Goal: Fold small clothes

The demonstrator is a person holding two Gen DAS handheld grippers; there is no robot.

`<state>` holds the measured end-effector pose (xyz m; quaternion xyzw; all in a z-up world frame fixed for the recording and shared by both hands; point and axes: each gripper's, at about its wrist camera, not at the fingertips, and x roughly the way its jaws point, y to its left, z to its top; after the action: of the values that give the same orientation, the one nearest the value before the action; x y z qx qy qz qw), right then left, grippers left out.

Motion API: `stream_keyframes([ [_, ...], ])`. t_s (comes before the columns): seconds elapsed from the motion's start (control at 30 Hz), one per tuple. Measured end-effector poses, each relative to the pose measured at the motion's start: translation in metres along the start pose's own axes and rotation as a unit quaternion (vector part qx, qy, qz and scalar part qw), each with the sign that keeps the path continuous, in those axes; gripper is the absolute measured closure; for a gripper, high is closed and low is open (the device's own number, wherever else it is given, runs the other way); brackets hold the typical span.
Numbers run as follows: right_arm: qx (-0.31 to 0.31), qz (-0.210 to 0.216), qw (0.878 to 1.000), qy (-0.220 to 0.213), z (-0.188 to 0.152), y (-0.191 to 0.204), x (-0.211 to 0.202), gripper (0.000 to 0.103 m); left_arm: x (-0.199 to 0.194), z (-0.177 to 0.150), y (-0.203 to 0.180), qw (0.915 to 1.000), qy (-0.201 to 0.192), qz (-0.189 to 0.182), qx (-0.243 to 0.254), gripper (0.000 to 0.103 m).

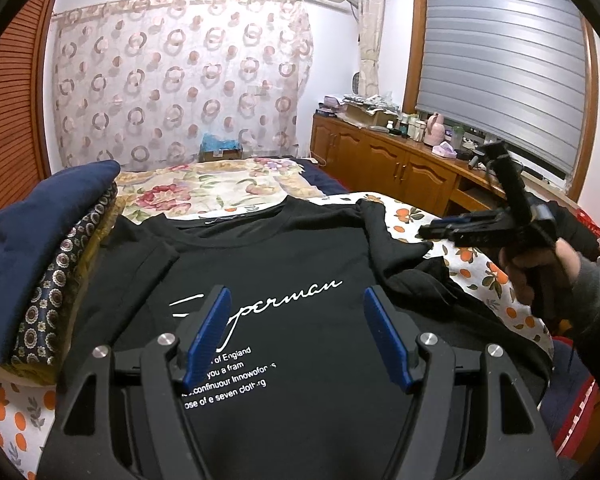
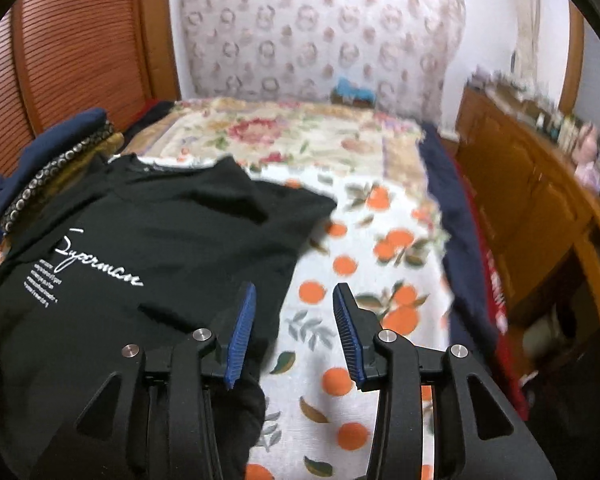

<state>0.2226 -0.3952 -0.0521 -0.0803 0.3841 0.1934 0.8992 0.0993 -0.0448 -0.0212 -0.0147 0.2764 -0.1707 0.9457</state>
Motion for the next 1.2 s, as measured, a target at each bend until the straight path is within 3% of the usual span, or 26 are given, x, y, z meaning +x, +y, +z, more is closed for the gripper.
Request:
stream_keyframes([
  [0.23,0.022,0.026,0.999,0.037,-0.012,0.007,0.027,0.065,-0.003,-0.001,-0.001,1.0000,0.003,-0.002,0.001,0.034],
  [0.3,0.017,0.036,0.999,0.036,-0.011,0.011,0.026,0.086,-0.003,-0.001,0.000,1.0000,0.003,-0.001,0.000,0.034],
  [0.37,0.001,0.042,0.999,0.023,-0.007,0.020,0.021,0.094,-0.003,-0.003,0.001,1.0000,0.005,0.001,-0.002,0.034],
  [0.5,-0.027,0.053,0.998,0.008,0.002,0.037,0.014,0.099,-0.005,-0.006,0.005,0.9999,0.007,0.008,-0.007,0.034],
  [0.87,-0.082,0.090,0.992,-0.035,0.065,0.104,0.016,0.099,-0.012,-0.011,0.021,0.9995,0.003,0.021,-0.025,0.034],
  [1.03,-0.102,0.099,0.990,-0.020,0.080,0.134,0.036,0.087,-0.013,-0.014,0.024,0.9994,0.003,0.024,-0.026,0.034],
  [1.2,-0.104,0.094,0.990,-0.022,0.072,0.131,0.028,0.076,-0.013,-0.013,0.028,0.9991,0.005,0.024,-0.033,0.034],
])
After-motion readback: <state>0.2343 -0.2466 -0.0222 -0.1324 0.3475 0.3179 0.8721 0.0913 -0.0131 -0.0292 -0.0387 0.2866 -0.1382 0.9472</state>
